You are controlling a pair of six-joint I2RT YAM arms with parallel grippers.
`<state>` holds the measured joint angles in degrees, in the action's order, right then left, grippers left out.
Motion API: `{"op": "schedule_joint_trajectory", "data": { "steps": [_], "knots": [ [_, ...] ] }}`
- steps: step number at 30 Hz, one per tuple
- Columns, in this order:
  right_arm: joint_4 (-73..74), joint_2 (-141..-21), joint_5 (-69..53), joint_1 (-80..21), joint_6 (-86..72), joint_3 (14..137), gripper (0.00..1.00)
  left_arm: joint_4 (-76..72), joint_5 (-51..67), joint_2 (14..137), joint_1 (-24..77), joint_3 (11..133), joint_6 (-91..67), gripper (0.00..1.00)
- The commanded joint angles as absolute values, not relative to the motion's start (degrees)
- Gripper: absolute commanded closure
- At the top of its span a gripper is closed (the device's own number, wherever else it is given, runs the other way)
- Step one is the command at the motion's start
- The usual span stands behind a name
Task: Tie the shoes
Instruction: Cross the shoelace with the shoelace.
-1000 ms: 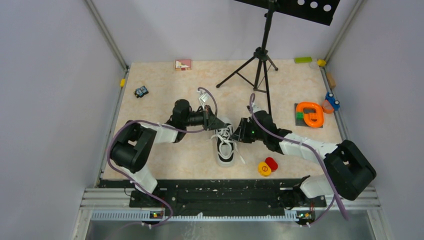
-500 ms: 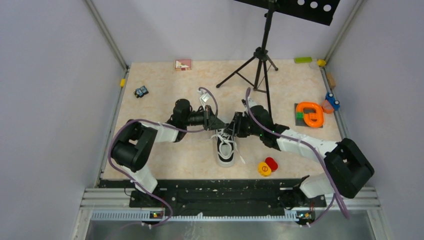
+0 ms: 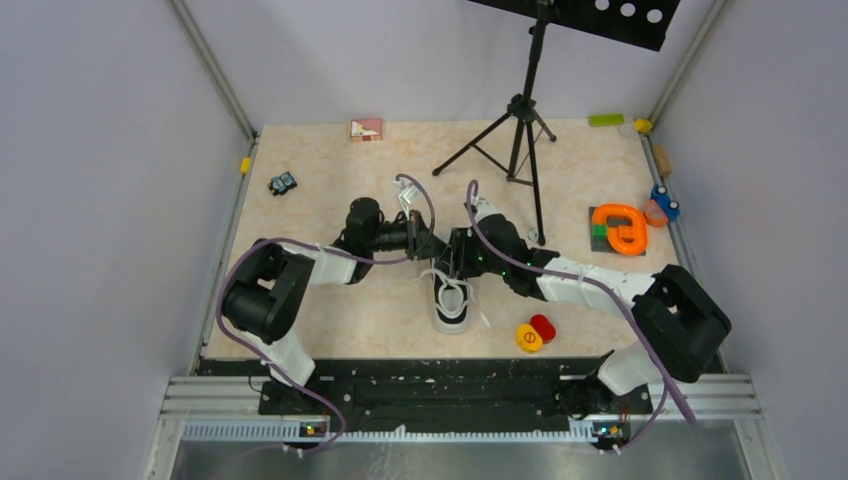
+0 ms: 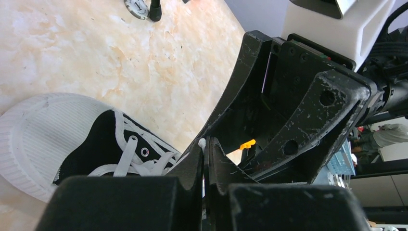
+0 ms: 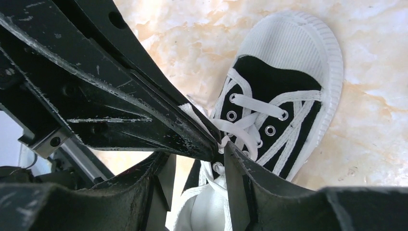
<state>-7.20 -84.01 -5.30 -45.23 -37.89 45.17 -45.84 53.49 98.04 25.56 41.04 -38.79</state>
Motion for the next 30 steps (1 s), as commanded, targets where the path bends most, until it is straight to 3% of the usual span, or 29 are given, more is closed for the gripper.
{"op": "schedule_joint_trajectory", "data": {
  "steps": [1, 5, 30],
  "knots": [
    [-7.18, -83.59, 4.23, -47.67, -35.16, 48.48, 0.57, -47.37, 54.13, 97.04, 25.66, 42.08, -37.79, 1.0],
    [-5.4, -83.49, 8.91, -48.94, -33.4, 49.13, 0.57, -47.37, 54.22, 97.2, 25.65, 42.01, -37.74, 1.0],
    [-11.08, -86.23, 9.61, -49.65, -34.8, 49.1, 0.6, -46.43, 54.38, 97.3, 25.62, 42.15, -37.79, 1.0]
  ]
}}
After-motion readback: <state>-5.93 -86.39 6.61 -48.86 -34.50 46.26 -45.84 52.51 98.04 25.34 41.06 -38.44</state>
